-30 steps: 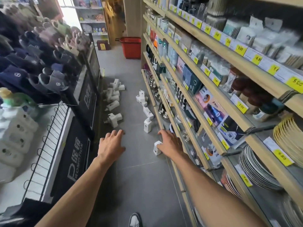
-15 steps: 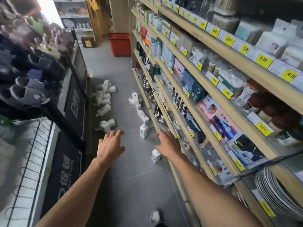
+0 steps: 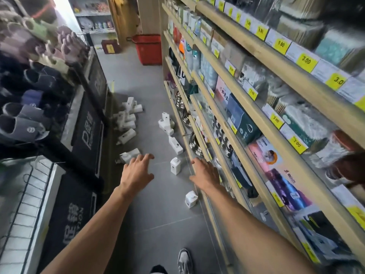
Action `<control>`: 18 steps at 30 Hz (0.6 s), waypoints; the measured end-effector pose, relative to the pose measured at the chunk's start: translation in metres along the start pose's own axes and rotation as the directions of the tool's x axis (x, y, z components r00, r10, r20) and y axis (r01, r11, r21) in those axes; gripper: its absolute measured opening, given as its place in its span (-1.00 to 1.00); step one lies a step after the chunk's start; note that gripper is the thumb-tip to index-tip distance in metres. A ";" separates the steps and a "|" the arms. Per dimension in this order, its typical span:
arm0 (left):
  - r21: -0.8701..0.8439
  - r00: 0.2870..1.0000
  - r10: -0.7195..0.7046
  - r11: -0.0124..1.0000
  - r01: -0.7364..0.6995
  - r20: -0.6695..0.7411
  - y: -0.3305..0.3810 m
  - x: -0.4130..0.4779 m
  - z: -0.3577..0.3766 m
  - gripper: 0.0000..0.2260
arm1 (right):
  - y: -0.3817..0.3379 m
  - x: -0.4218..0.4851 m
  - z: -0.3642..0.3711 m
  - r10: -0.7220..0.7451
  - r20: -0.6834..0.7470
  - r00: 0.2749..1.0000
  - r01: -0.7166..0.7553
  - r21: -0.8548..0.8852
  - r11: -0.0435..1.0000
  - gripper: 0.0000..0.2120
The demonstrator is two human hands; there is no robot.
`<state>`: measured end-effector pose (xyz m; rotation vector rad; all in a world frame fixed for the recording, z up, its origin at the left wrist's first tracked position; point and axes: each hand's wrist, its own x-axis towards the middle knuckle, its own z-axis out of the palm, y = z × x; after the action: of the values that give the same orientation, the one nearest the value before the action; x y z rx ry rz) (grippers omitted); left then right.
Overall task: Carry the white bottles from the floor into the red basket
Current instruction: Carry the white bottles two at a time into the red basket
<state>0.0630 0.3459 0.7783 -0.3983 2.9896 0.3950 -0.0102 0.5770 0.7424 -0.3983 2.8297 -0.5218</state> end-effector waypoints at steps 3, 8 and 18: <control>-0.003 1.000 -0.006 1.000 0.006 0.007 0.001 0.025 0.001 -0.42 | 0.001 0.027 -0.004 0.006 0.010 1.000 -0.006 -0.008 1.000 -0.59; 0.008 0.999 0.015 1.000 -0.015 0.034 0.001 0.072 0.006 -0.40 | 0.000 0.076 -0.005 0.024 0.040 0.999 -0.024 0.009 1.000 -0.55; 0.049 0.988 0.108 0.992 -0.114 0.109 -0.028 0.186 0.009 -0.41 | -0.023 0.168 0.004 0.042 0.086 0.995 -0.040 -0.025 0.999 -0.51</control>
<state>-0.1077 0.2770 0.7384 -0.1992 2.9189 0.3319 -0.1609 0.5041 0.7175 -0.3574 2.7562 -0.4522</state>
